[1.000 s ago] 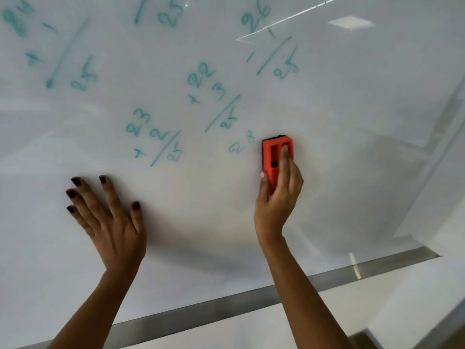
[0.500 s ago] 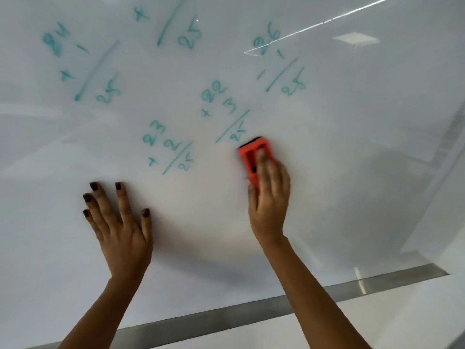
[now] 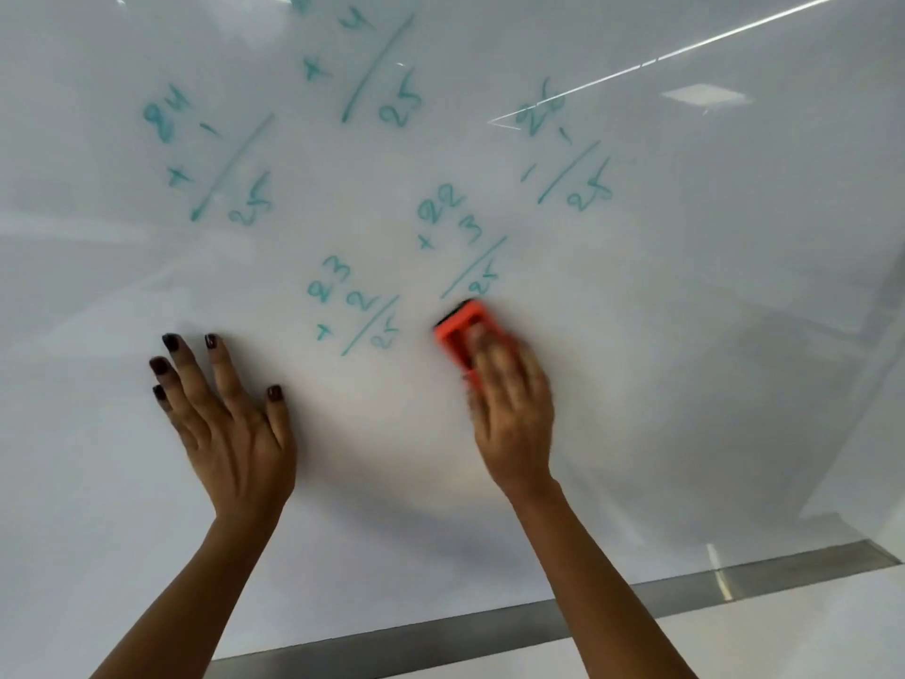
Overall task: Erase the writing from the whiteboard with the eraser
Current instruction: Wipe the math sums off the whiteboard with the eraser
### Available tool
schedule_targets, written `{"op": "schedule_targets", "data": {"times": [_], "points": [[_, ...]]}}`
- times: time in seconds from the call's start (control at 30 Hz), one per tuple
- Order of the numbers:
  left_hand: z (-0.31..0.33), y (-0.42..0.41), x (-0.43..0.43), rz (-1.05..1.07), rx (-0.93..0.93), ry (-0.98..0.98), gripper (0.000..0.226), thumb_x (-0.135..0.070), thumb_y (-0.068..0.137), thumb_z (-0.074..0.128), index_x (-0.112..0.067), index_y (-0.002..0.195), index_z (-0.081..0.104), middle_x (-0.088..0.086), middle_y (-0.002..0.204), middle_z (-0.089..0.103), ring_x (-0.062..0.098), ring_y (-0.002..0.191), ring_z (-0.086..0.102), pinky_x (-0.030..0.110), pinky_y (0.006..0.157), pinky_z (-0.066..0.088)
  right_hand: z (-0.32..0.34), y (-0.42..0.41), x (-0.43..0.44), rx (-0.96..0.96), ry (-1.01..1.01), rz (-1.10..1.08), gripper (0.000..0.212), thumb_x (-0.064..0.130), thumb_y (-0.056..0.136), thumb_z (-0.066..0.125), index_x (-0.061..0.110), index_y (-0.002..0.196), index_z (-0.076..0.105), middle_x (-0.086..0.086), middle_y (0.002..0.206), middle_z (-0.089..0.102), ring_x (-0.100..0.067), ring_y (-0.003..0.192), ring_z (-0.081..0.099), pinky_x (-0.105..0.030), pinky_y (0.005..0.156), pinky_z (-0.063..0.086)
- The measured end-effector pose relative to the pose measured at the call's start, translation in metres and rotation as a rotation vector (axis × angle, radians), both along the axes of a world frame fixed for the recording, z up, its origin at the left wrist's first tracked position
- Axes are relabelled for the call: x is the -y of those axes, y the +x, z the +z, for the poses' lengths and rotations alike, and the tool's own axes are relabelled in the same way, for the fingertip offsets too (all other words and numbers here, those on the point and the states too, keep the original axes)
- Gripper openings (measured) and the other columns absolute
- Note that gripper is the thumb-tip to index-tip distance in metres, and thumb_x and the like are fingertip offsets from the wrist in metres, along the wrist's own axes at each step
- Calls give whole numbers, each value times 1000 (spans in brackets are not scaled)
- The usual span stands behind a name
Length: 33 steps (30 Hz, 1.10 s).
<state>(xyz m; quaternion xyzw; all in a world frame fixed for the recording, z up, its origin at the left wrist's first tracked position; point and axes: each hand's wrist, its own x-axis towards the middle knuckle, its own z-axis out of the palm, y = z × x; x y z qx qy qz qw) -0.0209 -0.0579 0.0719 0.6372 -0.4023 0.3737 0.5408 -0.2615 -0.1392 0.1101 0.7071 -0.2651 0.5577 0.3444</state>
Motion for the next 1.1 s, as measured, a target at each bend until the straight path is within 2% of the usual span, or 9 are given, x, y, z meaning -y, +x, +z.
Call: {"op": "schedule_targets", "data": {"times": [0.1,0.17,0.3,0.47,0.63,0.77,0.83,0.93,1.1], "points": [[15,9,1,26,11,-28,62,-29,107,29,-9,159,3,27,162,5,42,151,1,49,125,2,16,9,-4,582,251,137,48,15,97,54,3,143,45,-10,148,48,-33,125,49,-40,113,35],[20,12,2,21,19,-32,61,-30,106,28,-6,158,7,25,162,6,40,151,3,49,125,2,9,21,-10,415,195,115,47,16,97,55,4,142,47,-9,147,49,-34,125,50,-39,113,36],[21,13,3,49,26,-32,63,-32,104,26,-1,157,13,22,163,9,34,153,4,46,125,2,-6,22,-10,-350,-159,4,58,12,92,66,14,146,43,1,147,50,-31,127,56,-39,103,48],[18,18,5,73,60,-36,63,-32,103,24,0,156,14,24,162,13,25,154,-1,46,125,3,-3,42,-20,374,189,159,48,18,97,54,6,142,47,-6,146,49,-34,125,50,-39,112,38],[16,21,7,87,84,-60,63,-29,102,26,1,156,16,22,163,13,28,154,2,47,125,6,-17,50,-22,-345,-177,45,59,13,90,68,13,144,45,0,144,53,-30,123,59,-39,99,52],[15,20,9,100,99,-76,62,-28,102,26,0,156,16,22,162,14,28,154,3,48,125,7,0,63,-27,290,134,160,50,18,96,58,9,144,45,-5,145,51,-32,124,52,-40,108,43],[15,21,9,107,99,-80,61,-28,102,25,1,156,17,22,162,14,29,154,4,48,125,7,-1,75,-32,232,96,168,51,17,95,59,9,143,46,-4,147,49,-32,125,50,-38,110,40],[15,21,9,104,114,-93,61,-28,102,25,1,155,19,22,161,16,29,154,6,48,125,9,-1,70,-27,-244,-177,79,58,17,90,71,13,143,48,0,145,53,-30,124,58,-37,100,50],[14,21,10,113,121,-98,60,-27,103,25,0,156,18,22,161,17,29,154,5,48,125,9,8,79,-29,241,93,176,51,19,96,58,10,144,45,-1,149,46,-31,126,49,-33,114,36]]}}
